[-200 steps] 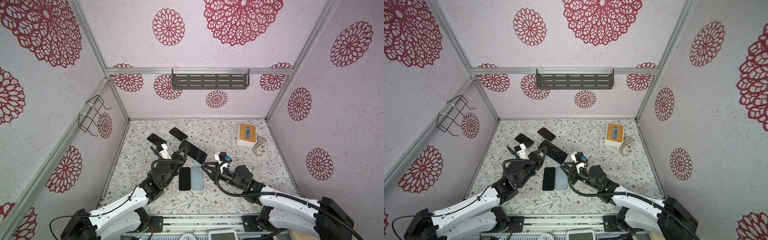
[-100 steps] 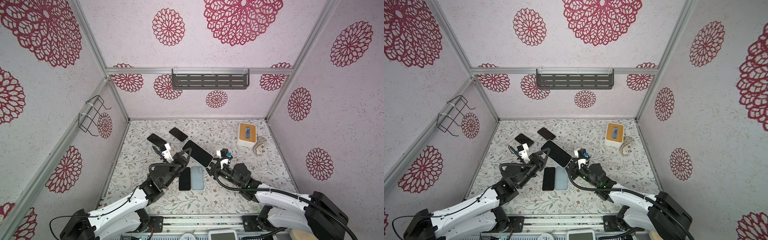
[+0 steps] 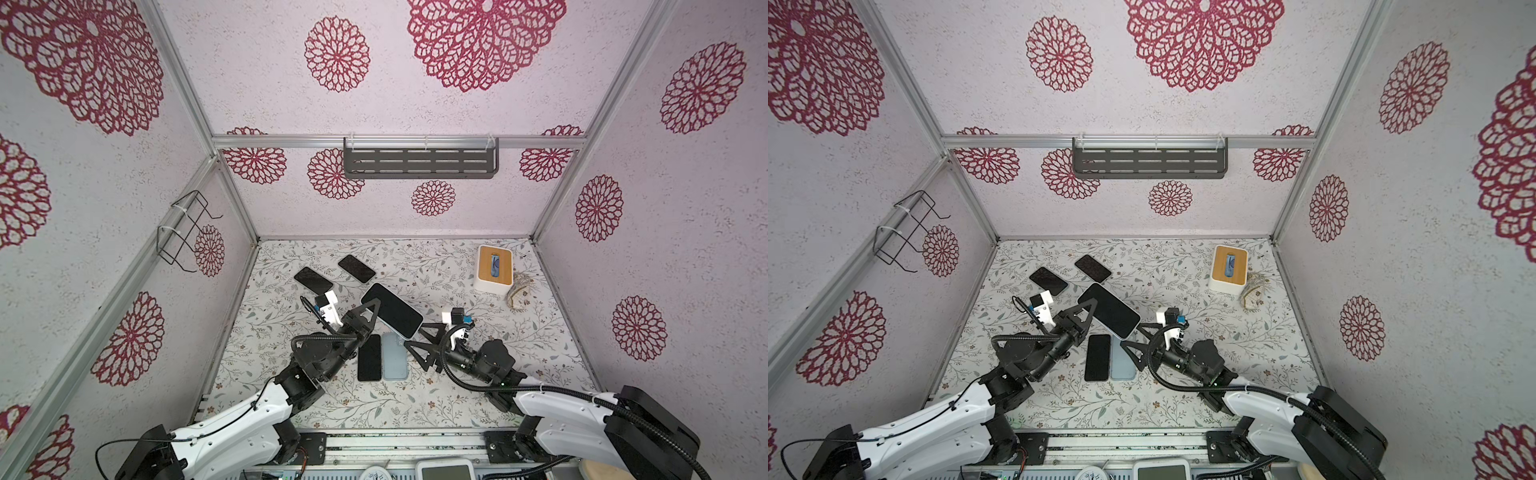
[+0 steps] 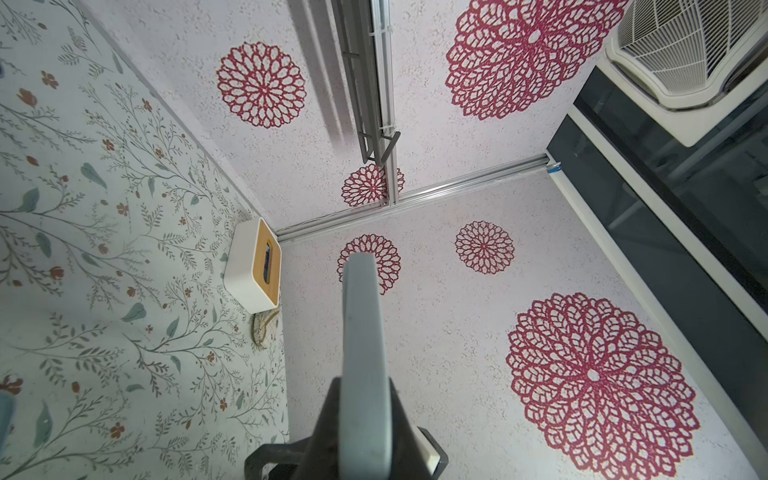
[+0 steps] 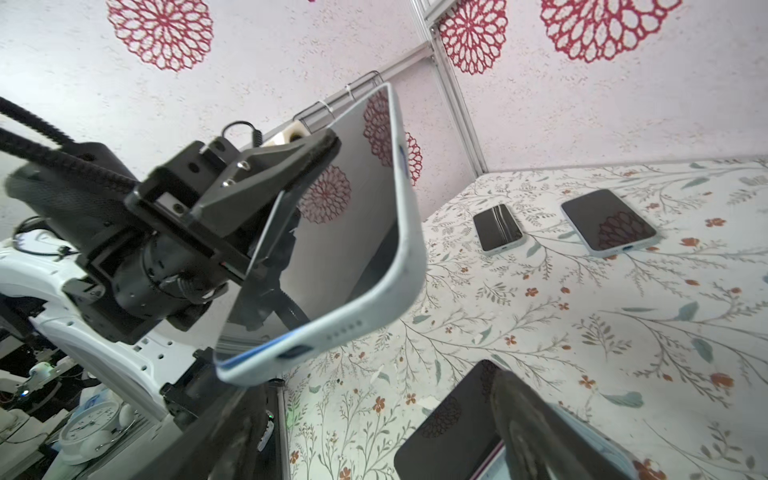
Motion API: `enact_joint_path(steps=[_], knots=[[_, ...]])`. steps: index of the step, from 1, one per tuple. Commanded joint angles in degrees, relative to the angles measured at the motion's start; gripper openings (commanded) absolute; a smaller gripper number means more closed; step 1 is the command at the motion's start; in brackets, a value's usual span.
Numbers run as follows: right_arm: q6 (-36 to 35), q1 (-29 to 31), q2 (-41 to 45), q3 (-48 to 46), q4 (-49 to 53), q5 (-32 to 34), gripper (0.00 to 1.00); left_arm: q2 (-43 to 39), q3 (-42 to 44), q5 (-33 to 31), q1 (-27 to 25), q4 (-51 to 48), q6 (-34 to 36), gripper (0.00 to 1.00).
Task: Take the phone out of the phone case
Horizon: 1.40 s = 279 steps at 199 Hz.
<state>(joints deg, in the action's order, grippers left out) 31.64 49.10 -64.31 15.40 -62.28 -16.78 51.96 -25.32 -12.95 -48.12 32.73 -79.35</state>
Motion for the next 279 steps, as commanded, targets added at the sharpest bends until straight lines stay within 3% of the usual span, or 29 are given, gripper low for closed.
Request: enact_joint_path(steps=[1, 58, 154, 219, 279], knots=[[2.4, 0.3, 0.0, 0.6, -9.4, -4.4, 0.88, -1.2, 0.4, -0.5, 0.2, 4.3, 0.2, 0.0], [3.4, 0.2, -0.5, 0.5, -11.6, -4.3, 0.86, -1.2, 0.6, -0.3, 0.2, 4.7, 0.1, 0.0], [4.0, 0.3, -3.4, 1.6, -12.5, -4.0, 0.61, -0.2, 0.7, 0.3, 0.1, 6.0, -0.3, 0.0], [3.9, 0.2, -3.0, 2.1, -11.0, -3.7, 0.52, 0.5, 0.3, 0.9, 0.1, 6.3, 0.0, 0.0], [4.0, 0.1, -4.4, 3.3, -10.5, -3.4, 0.38, 1.9, 0.2, 1.5, -0.2, 8.1, -0.3, 0.0]])
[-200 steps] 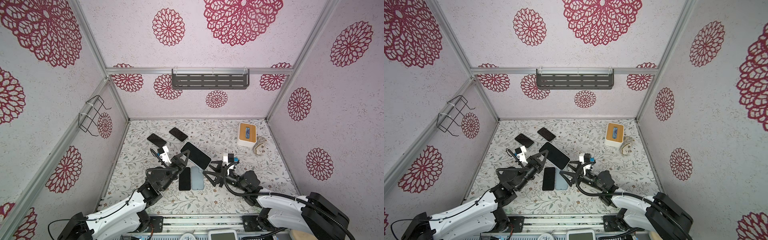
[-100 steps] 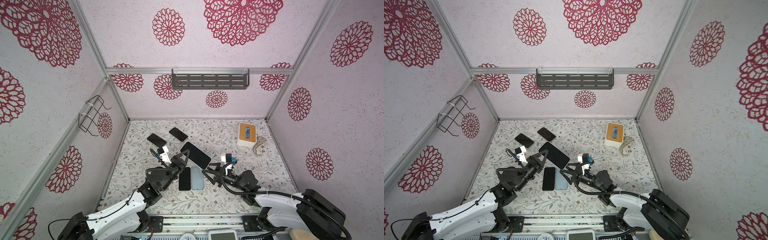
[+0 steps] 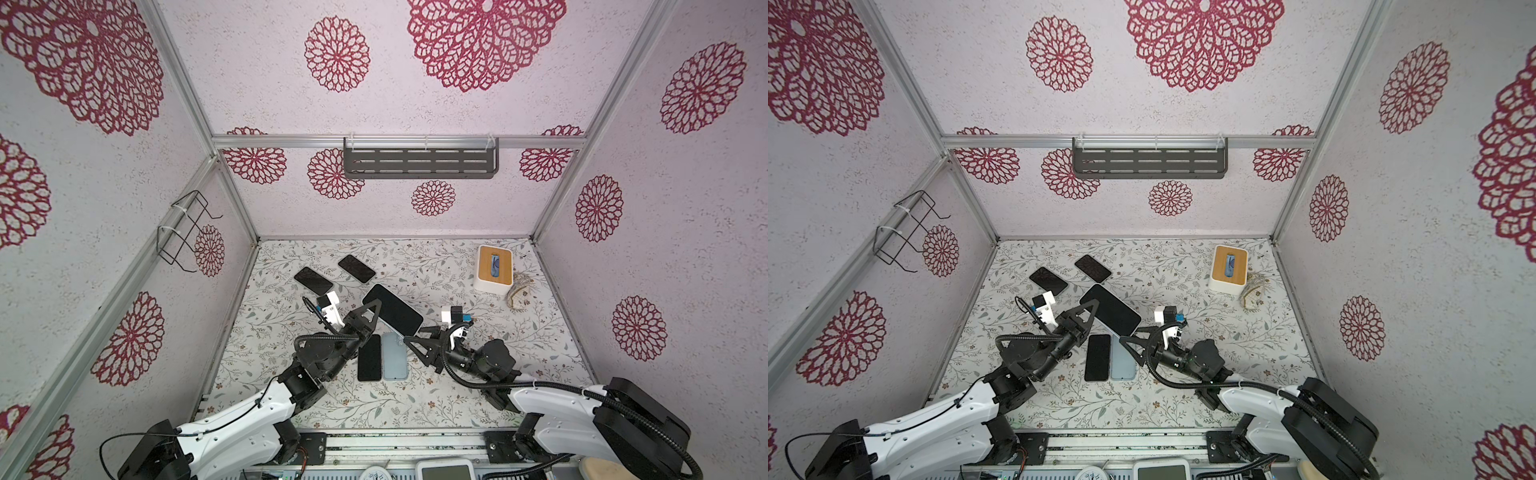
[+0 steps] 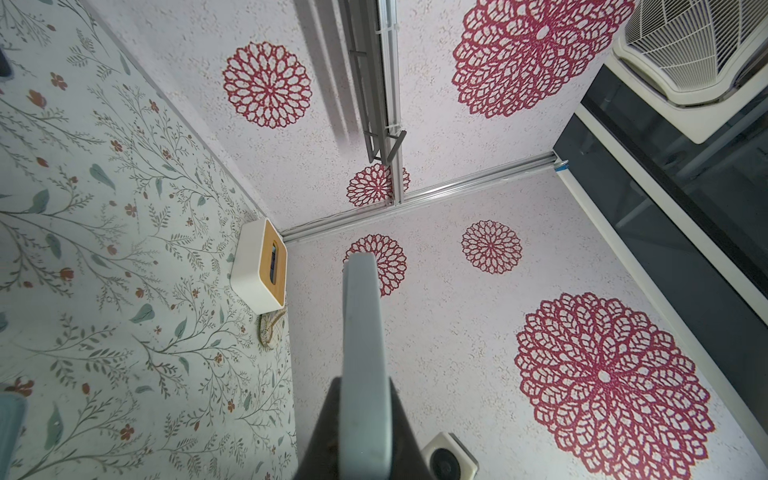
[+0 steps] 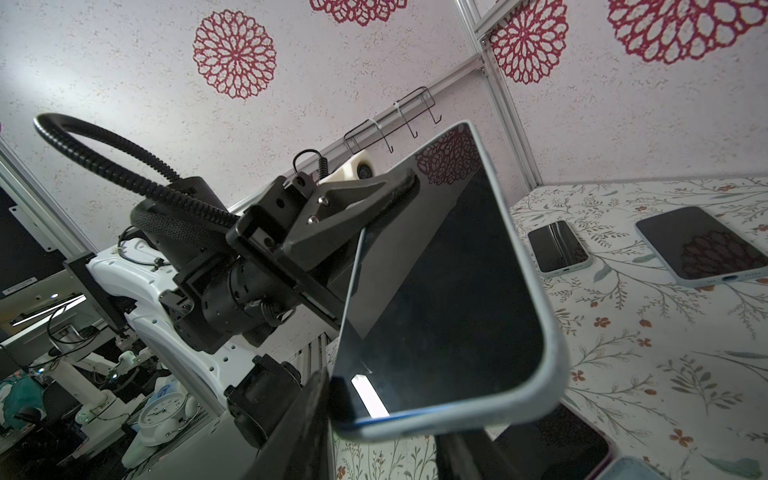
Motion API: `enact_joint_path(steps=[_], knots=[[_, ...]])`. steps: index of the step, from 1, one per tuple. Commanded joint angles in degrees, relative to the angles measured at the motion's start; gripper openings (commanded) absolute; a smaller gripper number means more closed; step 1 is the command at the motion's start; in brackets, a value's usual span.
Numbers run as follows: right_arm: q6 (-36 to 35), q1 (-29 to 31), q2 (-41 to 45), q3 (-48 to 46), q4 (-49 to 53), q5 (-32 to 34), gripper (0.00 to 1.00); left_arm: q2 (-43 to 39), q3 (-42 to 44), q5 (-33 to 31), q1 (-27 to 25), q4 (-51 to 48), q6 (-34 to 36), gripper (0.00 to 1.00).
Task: Take the phone out of the phone case
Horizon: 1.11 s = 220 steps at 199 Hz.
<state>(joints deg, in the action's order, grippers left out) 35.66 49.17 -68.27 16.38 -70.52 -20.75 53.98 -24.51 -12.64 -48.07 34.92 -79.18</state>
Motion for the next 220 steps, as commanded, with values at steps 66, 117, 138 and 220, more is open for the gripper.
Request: enact_joint_path(steps=[66, 117, 138, 220], knots=[[-0.1, 0.0, -3.4, 2.4, -3.2, 1.0, 0.3, 0.2, -1.3, 1.0, -0.5, 6.2, -1.5, 0.0], [-4.1, 0.5, -3.3, 2.9, 2.5, 4.2, 0.24, 0.1, -1.4, 0.1, -0.6, 5.8, -2.9, 0.0], [-6.2, 1.0, -3.1, 3.0, 5.2, 6.2, 0.22, 0.1, -1.7, -0.1, -0.7, 5.7, -3.3, 0.0], [-12.1, 2.1, -2.0, 2.5, 11.1, 13.4, 0.21, 0.8, -3.0, 0.1, -1.0, 6.0, -4.0, 0.0]])
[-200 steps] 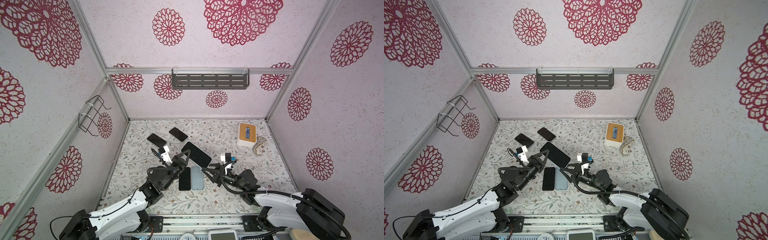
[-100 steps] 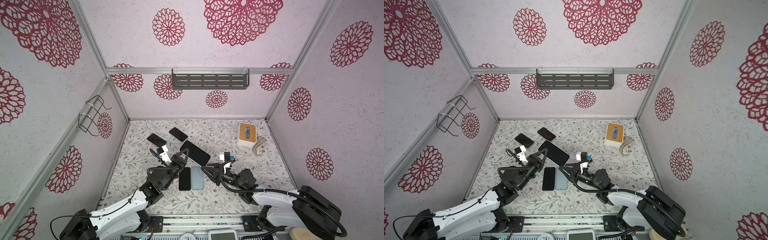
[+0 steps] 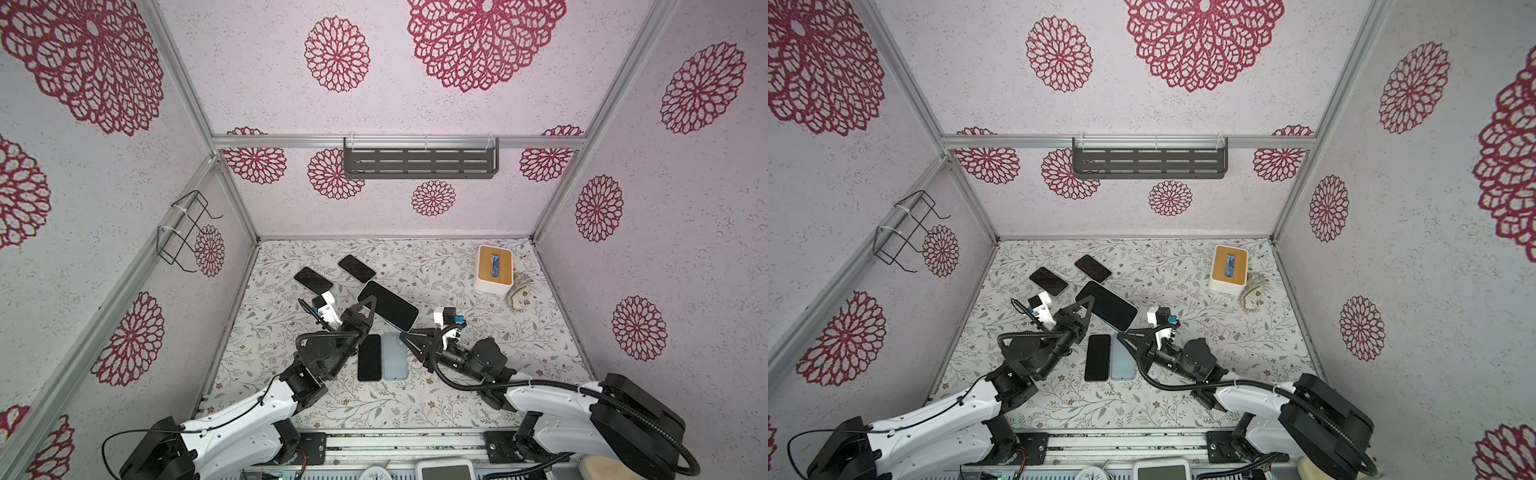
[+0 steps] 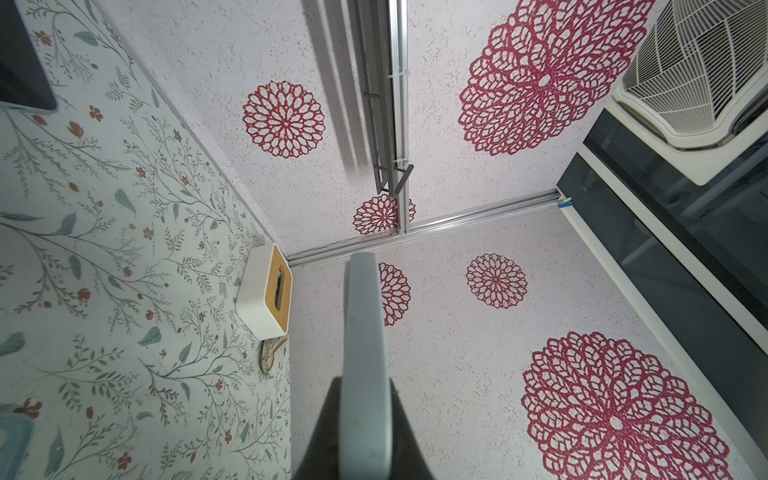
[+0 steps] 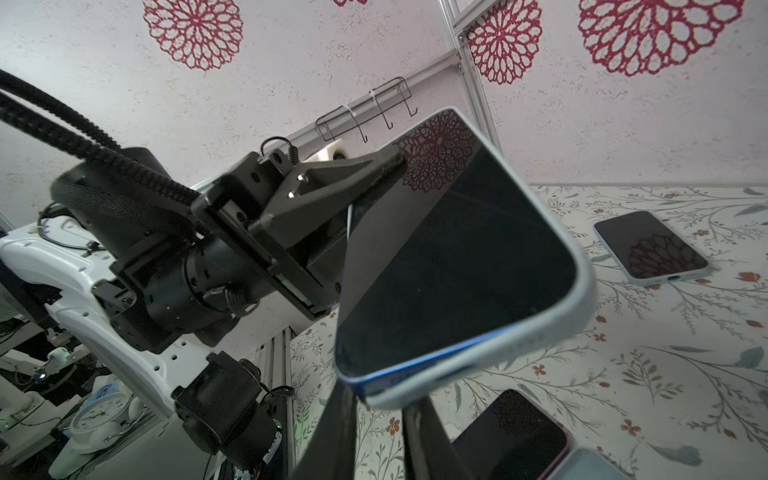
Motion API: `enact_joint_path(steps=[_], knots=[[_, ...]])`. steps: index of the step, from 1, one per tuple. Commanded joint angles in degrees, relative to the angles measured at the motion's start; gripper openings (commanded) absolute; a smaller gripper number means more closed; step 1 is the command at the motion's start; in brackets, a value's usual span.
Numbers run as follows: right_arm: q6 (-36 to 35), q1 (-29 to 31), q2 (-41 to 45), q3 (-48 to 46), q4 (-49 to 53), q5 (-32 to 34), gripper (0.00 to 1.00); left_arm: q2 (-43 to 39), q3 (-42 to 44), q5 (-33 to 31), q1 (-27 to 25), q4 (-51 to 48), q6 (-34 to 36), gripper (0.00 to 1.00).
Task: Take the phone out of the phone case
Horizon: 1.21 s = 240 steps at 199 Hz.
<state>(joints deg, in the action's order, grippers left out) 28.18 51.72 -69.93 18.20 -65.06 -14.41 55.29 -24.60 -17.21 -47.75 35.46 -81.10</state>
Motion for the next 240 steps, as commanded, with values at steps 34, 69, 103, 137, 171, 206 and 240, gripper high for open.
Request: enact_joint_path(steps=[34, 69, 103, 137, 171, 206, 240], knots=[[-5.3, -0.3, -0.6, 0.6, 6.7, 10.0, 0.23, -0.3, -3.3, 5.0, -1.6, 5.7, -2.0, 0.0], [-5.9, -0.3, -0.5, 1.0, 8.5, 13.3, 0.3, -0.6, -3.3, 5.1, -1.9, 6.0, -2.5, 0.0], [-6.6, -0.3, -1.3, 0.6, 8.3, 16.8, 0.37, -1.0, -3.3, 4.9, -2.1, 5.9, -2.7, 0.0], [-6.7, -0.3, -1.5, 0.0, 7.8, 19.6, 0.37, -1.2, -3.3, 5.0, -2.2, 5.8, -2.7, 0.0], [-6.7, -0.4, -1.5, 0.5, 8.3, 20.9, 0.37, -1.2, -3.3, 5.7, -2.2, 6.1, -2.6, 0.0], [-5.4, -0.8, -2.0, 0.5, 8.1, 22.4, 0.38, -1.3, -3.6, 7.3, -2.2, 6.5, -2.2, 0.0], [-2.4, -2.4, -2.4, 1.0, 8.1, 21.4, 0.39, -1.1, -4.3, 9.7, -2.2, 7.1, -1.1, 0.0]])
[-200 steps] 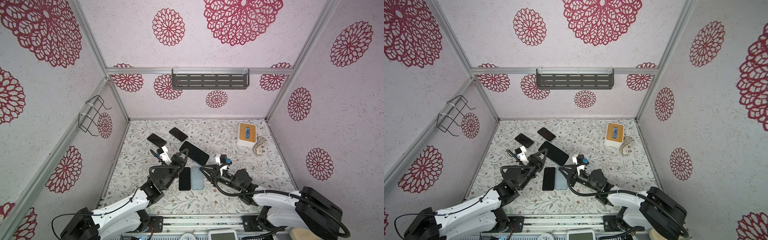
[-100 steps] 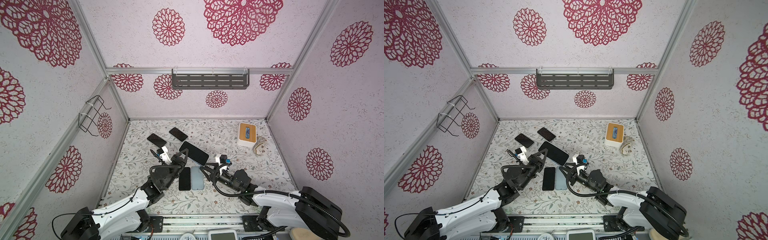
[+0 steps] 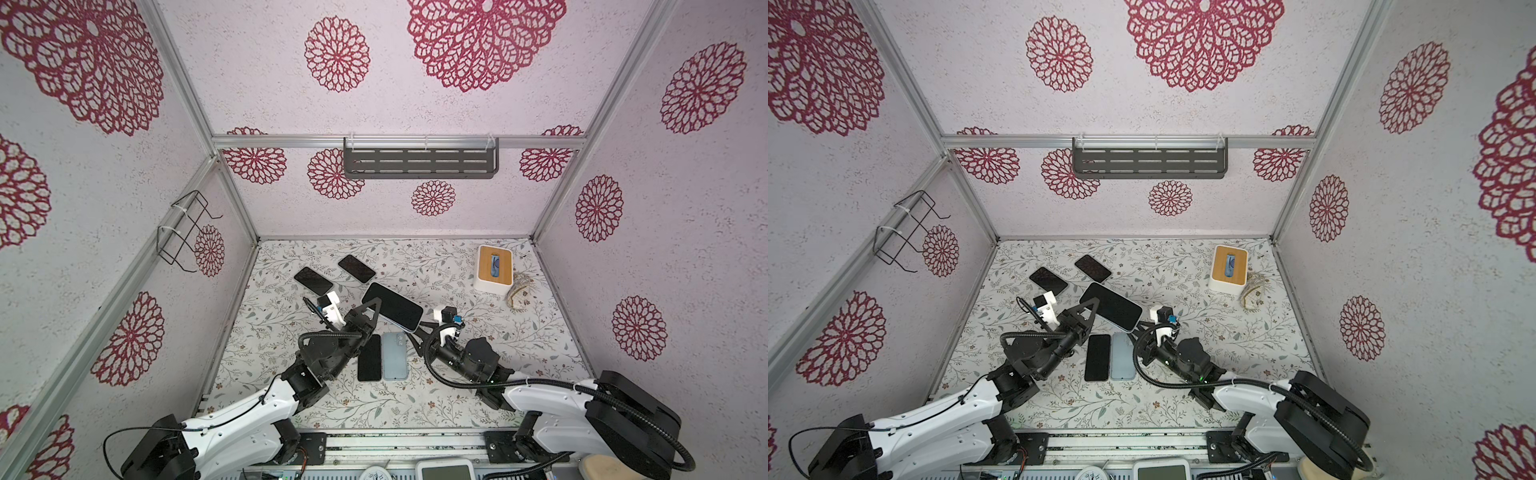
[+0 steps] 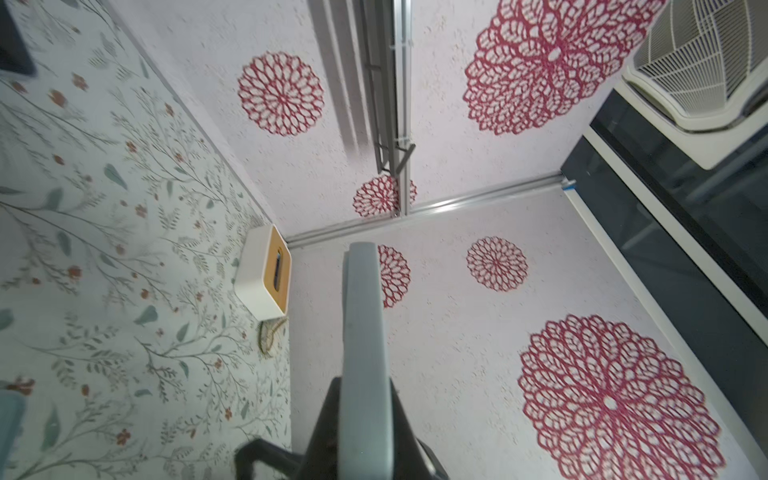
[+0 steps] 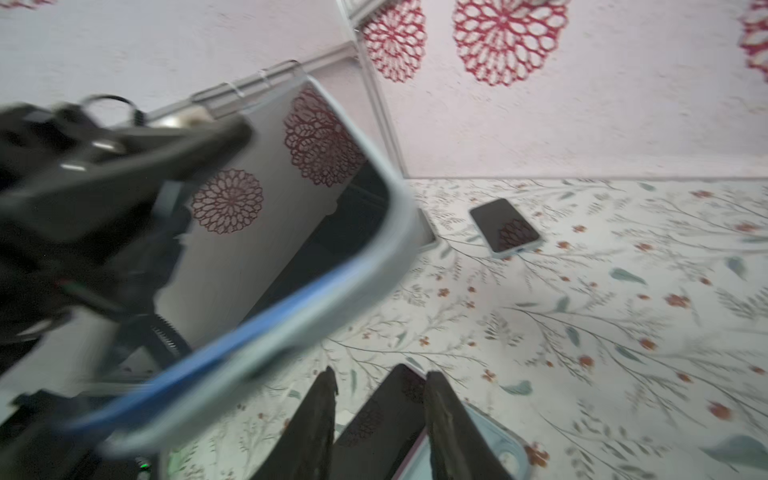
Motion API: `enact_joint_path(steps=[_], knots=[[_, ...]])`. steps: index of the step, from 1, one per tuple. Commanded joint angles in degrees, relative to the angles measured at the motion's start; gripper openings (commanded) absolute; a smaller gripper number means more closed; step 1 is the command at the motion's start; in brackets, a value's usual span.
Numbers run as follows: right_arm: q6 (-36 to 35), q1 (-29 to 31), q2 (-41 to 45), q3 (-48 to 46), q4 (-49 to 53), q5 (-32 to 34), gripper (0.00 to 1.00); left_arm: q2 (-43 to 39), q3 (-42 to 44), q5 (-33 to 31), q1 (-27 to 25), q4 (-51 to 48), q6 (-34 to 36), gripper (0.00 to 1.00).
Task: Take the phone out of the phone case
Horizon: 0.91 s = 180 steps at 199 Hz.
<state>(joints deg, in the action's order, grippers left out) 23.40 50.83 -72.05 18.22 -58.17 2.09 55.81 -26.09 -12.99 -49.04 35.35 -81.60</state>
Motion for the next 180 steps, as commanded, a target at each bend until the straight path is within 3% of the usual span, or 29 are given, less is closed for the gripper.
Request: enact_joint_path(steps=[1, 21, 38, 63, 79, 96, 117, 138, 180], knots=[[2.4, -1.6, -0.3, 0.9, 1.2, 4.8, 0.39, -1.6, -2.8, 5.5, -0.9, 7.2, -0.5, 0.0], [2.7, -2.2, 0.7, -0.4, -0.6, 2.5, 0.43, -3.3, -2.1, 5.7, -0.2, 5.9, 0.4, 0.0], [2.3, -2.3, 3.4, -3.2, -1.3, 0.6, 0.52, -6.7, -1.3, 8.4, 3.7, 2.5, -0.1, 0.0], [1.9, -3.5, 9.3, -8.1, -0.4, -2.7, 0.65, -12.3, -4.6, 18.5, 12.2, -8.6, 2.3, 0.0], [0.7, -4.8, 14.3, -8.7, 3.9, -7.9, 0.73, -13.2, -10.9, 31.3, 19.8, -18.1, 7.2, 0.0], [-1.5, -5.7, 19.9, -7.5, 10.2, -14.1, 0.79, -11.3, -18.8, 46.8, 26.3, -29.2, 15.1, 0.0], [-5.1, -6.4, 26.0, -4.9, 17.9, -20.5, 0.89, -8.2, -29.6, 57.0, 27.9, -51.8, 33.8, 0.0], [-8.9, -6.7, 29.4, -1.4, 26.3, -23.9, 0.91, -4.5, -39.3, 58.1, 27.9, -71.2, 49.3, 0.0], [-11.5, -6.6, 26.3, 6.2, 33.7, -33.8, 0.9, -2.1, -47.5, 62.5, 27.6, -83.2, 64.1, 0.0]])
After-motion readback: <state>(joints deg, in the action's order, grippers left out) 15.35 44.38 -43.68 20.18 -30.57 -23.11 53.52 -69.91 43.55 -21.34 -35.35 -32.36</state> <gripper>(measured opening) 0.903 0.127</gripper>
